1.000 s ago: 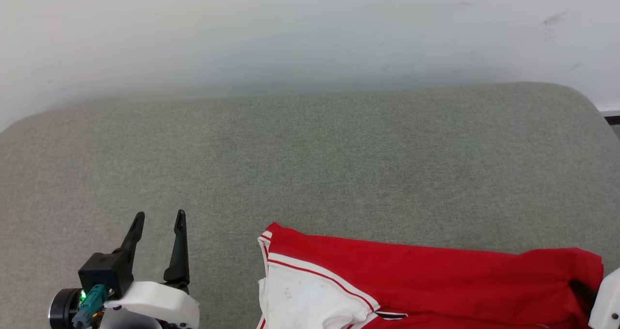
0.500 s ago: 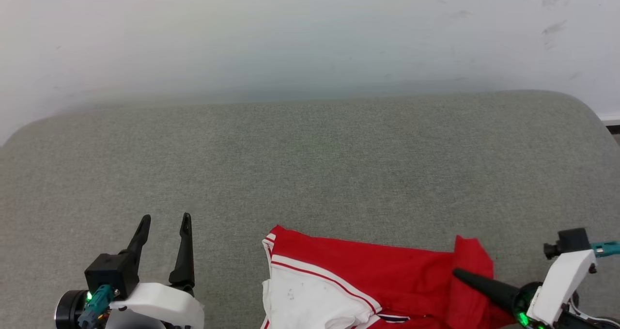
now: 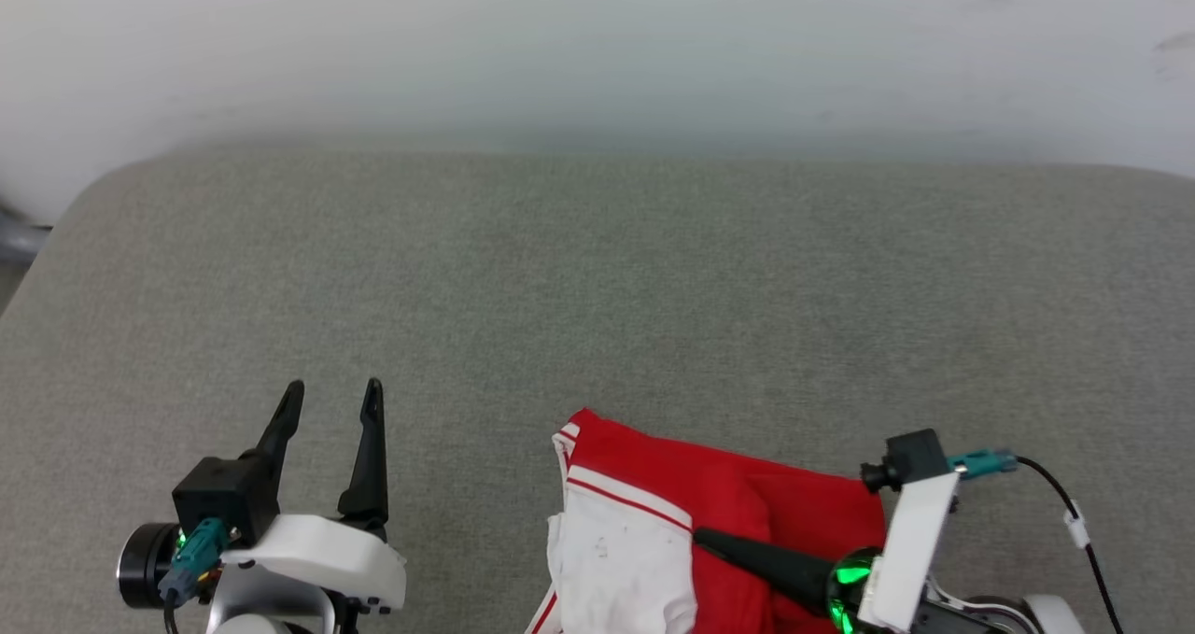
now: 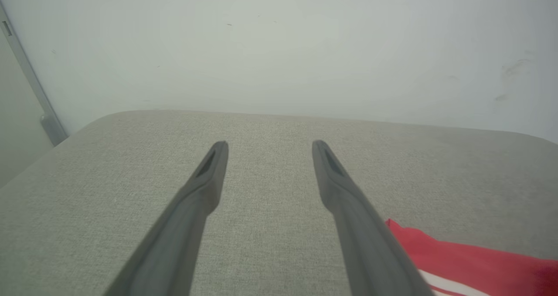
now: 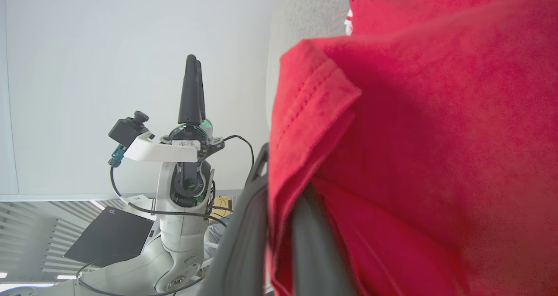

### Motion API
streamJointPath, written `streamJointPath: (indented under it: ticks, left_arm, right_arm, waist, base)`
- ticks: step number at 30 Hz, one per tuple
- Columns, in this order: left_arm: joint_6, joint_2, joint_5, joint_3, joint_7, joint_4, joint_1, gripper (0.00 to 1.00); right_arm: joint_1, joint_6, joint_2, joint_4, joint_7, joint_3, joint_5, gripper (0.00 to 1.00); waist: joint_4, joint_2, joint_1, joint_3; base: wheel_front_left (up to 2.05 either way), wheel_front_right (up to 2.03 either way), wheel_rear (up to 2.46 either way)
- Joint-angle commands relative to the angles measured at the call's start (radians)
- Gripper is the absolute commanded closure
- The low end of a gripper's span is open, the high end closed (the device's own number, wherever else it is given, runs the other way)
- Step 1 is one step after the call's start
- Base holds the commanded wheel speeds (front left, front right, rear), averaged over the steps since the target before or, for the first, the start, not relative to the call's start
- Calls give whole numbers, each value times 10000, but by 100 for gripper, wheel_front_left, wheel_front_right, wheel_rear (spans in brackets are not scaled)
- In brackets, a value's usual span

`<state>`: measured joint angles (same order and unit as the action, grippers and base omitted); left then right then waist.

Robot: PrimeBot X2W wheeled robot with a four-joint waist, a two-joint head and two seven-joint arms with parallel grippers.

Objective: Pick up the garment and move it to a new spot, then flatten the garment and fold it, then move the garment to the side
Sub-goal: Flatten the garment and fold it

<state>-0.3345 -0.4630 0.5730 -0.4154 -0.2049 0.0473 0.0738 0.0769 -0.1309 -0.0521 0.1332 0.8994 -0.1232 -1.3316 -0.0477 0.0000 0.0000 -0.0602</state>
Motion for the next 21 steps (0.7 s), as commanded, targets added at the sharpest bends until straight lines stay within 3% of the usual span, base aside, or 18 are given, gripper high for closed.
streamJointPath:
  ticks: [1, 10, 11, 12, 13, 14, 21]
  left_arm:
    - [23, 59, -79, -5, -51, 27, 231, 0]
    - [210, 411, -115, -111, -283, -285, 724, 0]
    - [246, 460, -115, -105, -315, -341, 755, 0]
    - [254, 488, -109, -96, -342, -398, 781, 0]
    - [278, 507, -107, -83, -370, -447, 811, 0]
    - [311, 529, -98, -67, -388, -498, 845, 0]
    - [408, 557, -76, 22, -480, -768, 801, 0]
  right_arm:
    - [248, 5, 24, 83, -228, -332, -117, 100]
    - [1093, 5, 17, 1059, -1783, -2012, -60, 100]
    - [1139, 5, 20, 1191, -1934, -2113, -54, 92]
    - [1192, 5, 20, 1306, -2076, -2218, -72, 64]
    - [1226, 5, 21, 1396, -2136, -2346, -117, 14]
    - [1260, 5, 24, 1460, -2239, -2436, -158, 0]
    - [1451, 5, -68, 932, -2952, -2670, -245, 0]
  waist:
    - [-264, 0, 0, -318]
    - [-736, 0, 0, -1095]
    - [-760, 0, 0, -1138]
    - [-772, 0, 0, -1165]
    - [-778, 0, 0, -1185]
    - [-779, 0, 0, -1201]
    - [-612, 0, 0, -978]
  base:
    - [0, 0, 0]
    - [0, 0, 0]
    - [0, 0, 0]
    - [0, 0, 0]
    - [0, 0, 0]
    - [0, 0, 0]
    - [0, 0, 0]
